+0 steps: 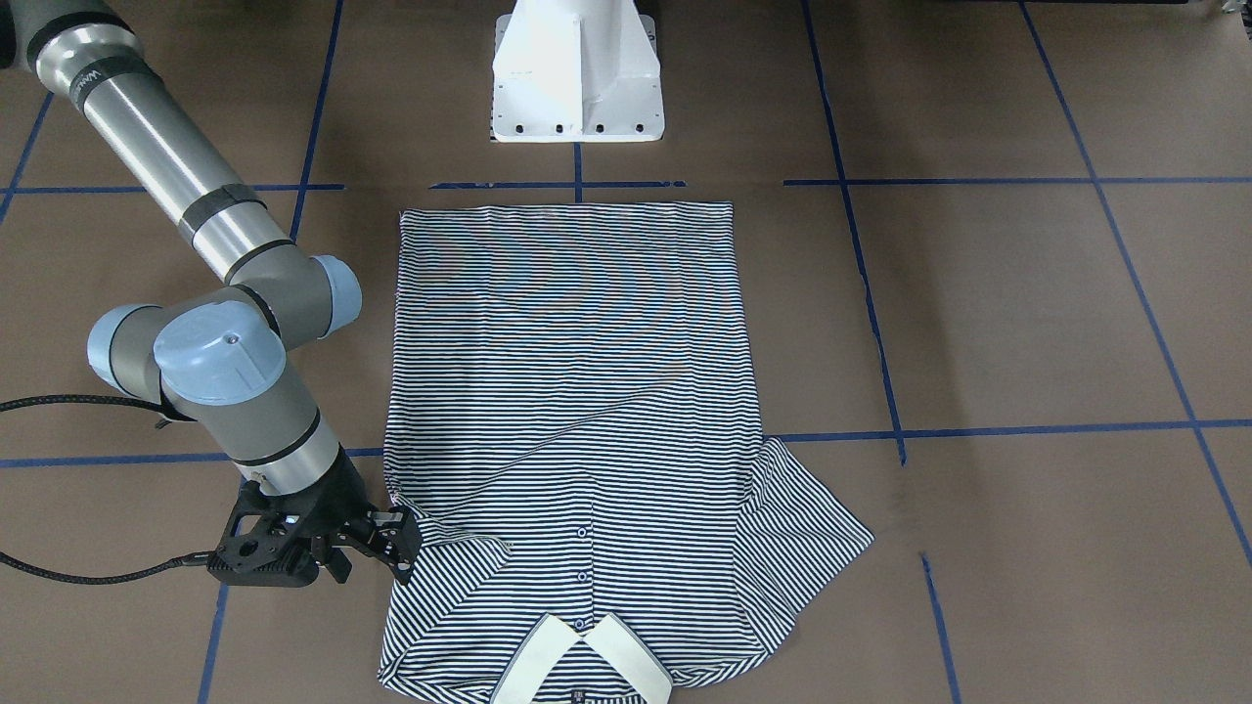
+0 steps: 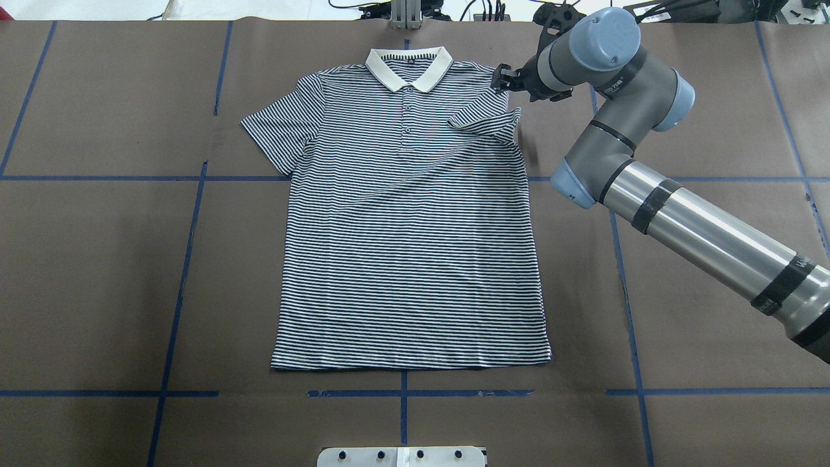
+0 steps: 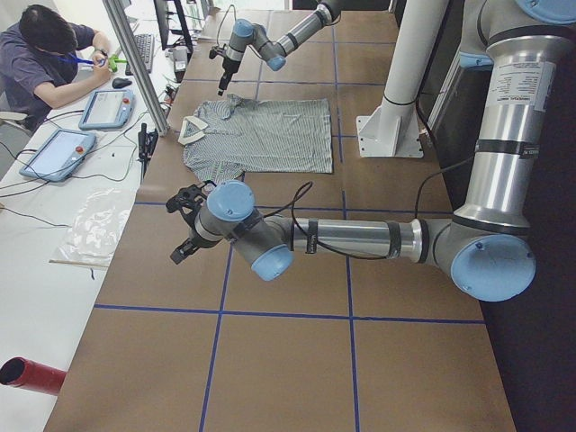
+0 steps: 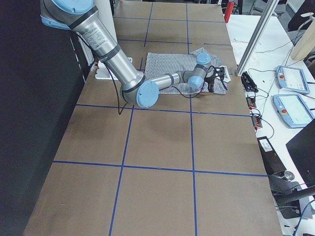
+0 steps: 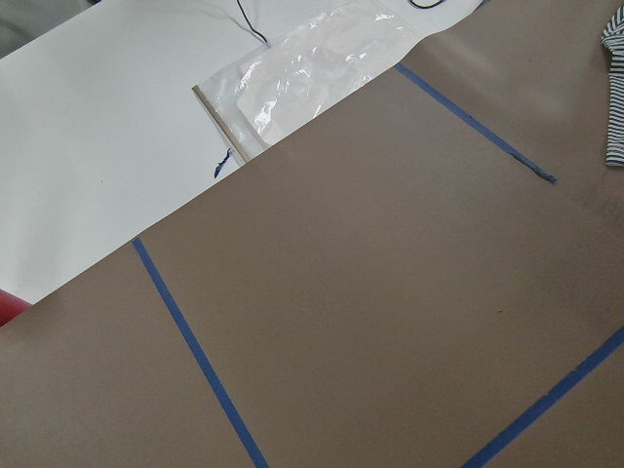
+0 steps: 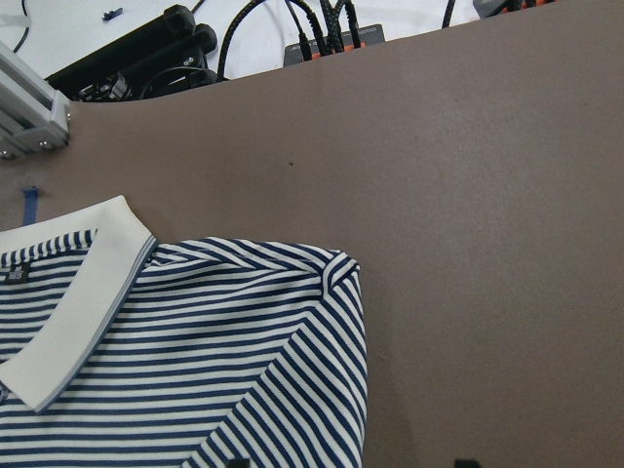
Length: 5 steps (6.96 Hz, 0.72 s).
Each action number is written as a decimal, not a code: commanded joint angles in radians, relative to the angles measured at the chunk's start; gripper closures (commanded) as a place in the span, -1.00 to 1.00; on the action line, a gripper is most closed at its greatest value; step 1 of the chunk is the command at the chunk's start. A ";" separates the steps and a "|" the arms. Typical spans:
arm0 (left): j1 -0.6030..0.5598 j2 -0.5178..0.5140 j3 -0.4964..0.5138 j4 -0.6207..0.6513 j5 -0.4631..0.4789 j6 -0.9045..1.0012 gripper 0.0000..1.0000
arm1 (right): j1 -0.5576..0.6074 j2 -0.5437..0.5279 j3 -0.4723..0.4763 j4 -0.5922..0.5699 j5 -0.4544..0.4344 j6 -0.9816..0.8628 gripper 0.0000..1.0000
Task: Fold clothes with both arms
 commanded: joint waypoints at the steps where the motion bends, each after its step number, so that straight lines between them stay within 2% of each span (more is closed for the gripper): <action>1: 0.000 0.000 0.000 0.000 0.000 0.002 -1.00 | -0.016 -0.012 0.019 -0.005 -0.003 0.001 -0.21; 2: 0.000 0.000 0.002 0.000 0.000 0.002 -1.00 | -0.017 -0.025 0.039 -0.006 -0.003 0.001 -0.02; 3: 0.000 0.000 0.002 0.000 0.000 0.002 -1.00 | -0.017 -0.032 0.043 -0.006 -0.003 0.001 0.42; 4: -0.002 0.001 0.002 -0.002 -0.002 0.003 -1.00 | -0.017 -0.035 0.043 -0.008 -0.003 0.001 0.75; 5: -0.002 0.005 -0.001 -0.002 -0.002 0.003 -1.00 | -0.017 -0.050 0.057 -0.008 -0.003 0.000 0.86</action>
